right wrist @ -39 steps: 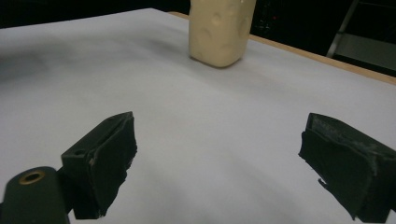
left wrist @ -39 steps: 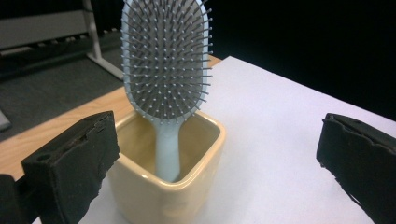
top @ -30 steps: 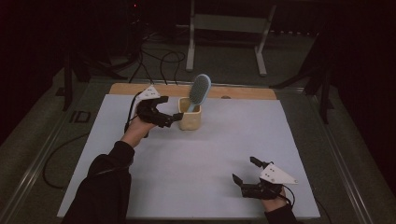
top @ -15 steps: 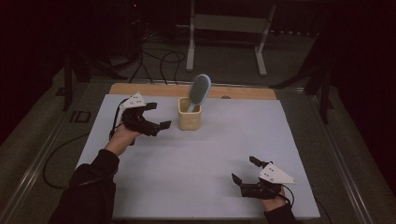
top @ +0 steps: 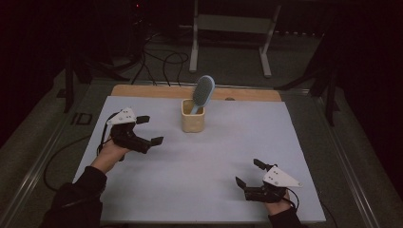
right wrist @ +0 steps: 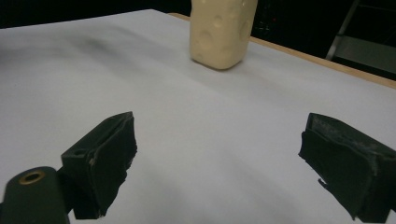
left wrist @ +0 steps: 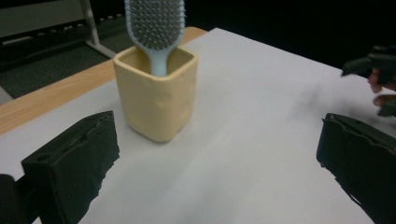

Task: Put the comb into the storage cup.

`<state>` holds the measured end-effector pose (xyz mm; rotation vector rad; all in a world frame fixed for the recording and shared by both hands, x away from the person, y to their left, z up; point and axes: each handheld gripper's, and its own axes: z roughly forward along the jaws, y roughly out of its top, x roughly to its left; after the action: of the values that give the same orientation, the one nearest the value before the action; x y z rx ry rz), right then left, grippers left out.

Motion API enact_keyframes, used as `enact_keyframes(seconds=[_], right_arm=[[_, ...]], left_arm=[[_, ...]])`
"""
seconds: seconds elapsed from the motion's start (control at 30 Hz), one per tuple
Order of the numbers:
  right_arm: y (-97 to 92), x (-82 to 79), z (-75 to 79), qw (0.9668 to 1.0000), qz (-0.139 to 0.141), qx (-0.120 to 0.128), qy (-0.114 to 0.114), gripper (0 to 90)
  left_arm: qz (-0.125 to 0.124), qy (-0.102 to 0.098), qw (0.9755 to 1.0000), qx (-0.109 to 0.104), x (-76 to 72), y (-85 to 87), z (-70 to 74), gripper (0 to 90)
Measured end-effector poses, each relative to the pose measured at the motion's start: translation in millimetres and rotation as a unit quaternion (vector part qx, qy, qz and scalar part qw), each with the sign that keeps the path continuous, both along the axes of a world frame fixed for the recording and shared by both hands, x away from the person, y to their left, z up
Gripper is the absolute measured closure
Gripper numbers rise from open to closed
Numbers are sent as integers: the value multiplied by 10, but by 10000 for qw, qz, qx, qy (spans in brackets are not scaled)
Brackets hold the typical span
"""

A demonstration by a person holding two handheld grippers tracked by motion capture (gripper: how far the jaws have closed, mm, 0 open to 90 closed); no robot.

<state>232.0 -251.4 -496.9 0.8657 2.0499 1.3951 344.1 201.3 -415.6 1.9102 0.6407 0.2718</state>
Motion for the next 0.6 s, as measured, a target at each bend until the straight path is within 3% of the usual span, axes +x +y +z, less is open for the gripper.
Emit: enact_keyframes(seconds=[0.27,0.33,0.4,0.6], right_arm=[[12,1,1,10000,15,-37,-17,100],[15,-2,0,10000,17,-51,-24,100],[14,4,2,10000,9,-42,-19,100],[23,6,0,10000,13,-34,-6,100]], left_arm=[[-83,-25,9999,65,-251,88,-69,0],[-65,5,10000,3,-312,117,-109,0],[-55,17,9999,109,-377,129,-165,0],[-53,68,9999,147,-536,195,-293,0]])
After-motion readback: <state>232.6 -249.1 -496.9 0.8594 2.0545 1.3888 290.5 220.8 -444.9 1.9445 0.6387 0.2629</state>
